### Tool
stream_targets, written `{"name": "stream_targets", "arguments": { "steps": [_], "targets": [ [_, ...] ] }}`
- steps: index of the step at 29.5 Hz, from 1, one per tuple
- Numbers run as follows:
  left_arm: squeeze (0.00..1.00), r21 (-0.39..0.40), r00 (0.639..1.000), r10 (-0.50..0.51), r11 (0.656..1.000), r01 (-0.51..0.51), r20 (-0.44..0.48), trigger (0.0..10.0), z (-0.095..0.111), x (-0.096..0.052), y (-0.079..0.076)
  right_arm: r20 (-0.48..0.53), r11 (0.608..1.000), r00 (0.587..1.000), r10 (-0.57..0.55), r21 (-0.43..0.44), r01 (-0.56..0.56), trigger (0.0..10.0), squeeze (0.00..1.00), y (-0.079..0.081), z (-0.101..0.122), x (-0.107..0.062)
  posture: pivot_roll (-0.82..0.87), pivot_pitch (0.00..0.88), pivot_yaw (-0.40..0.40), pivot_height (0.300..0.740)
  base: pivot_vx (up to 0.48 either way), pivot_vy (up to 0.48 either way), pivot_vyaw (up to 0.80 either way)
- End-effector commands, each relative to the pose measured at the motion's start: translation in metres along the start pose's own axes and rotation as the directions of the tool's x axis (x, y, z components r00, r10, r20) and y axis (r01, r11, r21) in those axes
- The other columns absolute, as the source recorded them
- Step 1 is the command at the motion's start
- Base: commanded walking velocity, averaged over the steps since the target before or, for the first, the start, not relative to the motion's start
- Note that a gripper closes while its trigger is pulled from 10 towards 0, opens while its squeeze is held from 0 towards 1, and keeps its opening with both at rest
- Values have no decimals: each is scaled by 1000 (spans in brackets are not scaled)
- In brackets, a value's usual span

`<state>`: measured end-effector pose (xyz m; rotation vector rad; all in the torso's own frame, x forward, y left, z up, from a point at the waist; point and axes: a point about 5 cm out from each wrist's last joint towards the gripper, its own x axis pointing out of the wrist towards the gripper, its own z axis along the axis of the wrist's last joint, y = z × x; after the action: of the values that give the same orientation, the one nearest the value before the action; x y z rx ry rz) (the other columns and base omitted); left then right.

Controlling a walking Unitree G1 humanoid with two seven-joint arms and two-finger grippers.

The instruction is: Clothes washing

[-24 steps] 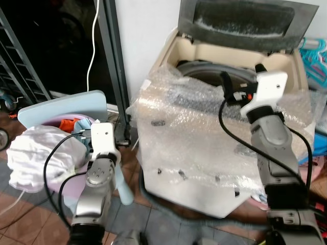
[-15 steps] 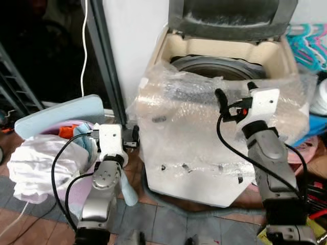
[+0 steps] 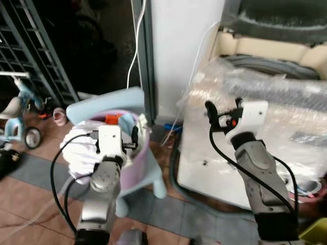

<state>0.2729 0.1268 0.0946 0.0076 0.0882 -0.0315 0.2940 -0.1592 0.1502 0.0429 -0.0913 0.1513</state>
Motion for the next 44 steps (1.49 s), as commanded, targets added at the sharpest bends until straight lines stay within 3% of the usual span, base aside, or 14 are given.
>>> {"name": "stream_targets", "arguments": {
  "steps": [1,12,14,20,26,32,39,44],
  "targets": [
    [0,3,999,28,1000,-28,17,10000,3,0,9,23,999,999,24,21,-24,10000,0,8,7,4,-69,0,16,740,0,0,800],
    [0,10,997,71,997,-71,8,10000,1,1,18,-10,999,999,50,8,-50,10000,0,12,1,4,-69,0,19,740,0,0,800],
    [0,10,997,78,997,-78,-6,10000,-2,1,23,-105,998,993,55,3,-55,10000,0,13,-17,0,-70,0,20,740,0,0,278],
    [0,5,995,100,995,-100,-31,10000,-6,0,29,-259,999,966,0,-41,-11,10000,0,4,-52,-14,-66,0,21,740,149,0,0],
    [0,11,995,94,996,-94,-37,10000,-8,-1,29,-339,997,940,-43,-73,19,10000,0,-3,-71,-24,-66,0,23,740,352,0,0],
    [0,12,995,90,996,-90,-42,10000,-9,-1,29,-335,989,938,-84,-146,37,10000,0,-3,-77,-25,-67,0,25,740,369,0,0],
    [0,16,995,85,996,-84,-50,10000,-9,-1,29,-310,986,950,-33,-166,-20,10000,0,7,-75,-22,-66,0,26,740,384,0,0],
    [0,15,994,87,996,-87,-66,10000,-11,-2,27,-350,967,931,101,-186,-175,10000,0,18,-78,-22,-53,0,20,740,122,0,117]
  ]
}}
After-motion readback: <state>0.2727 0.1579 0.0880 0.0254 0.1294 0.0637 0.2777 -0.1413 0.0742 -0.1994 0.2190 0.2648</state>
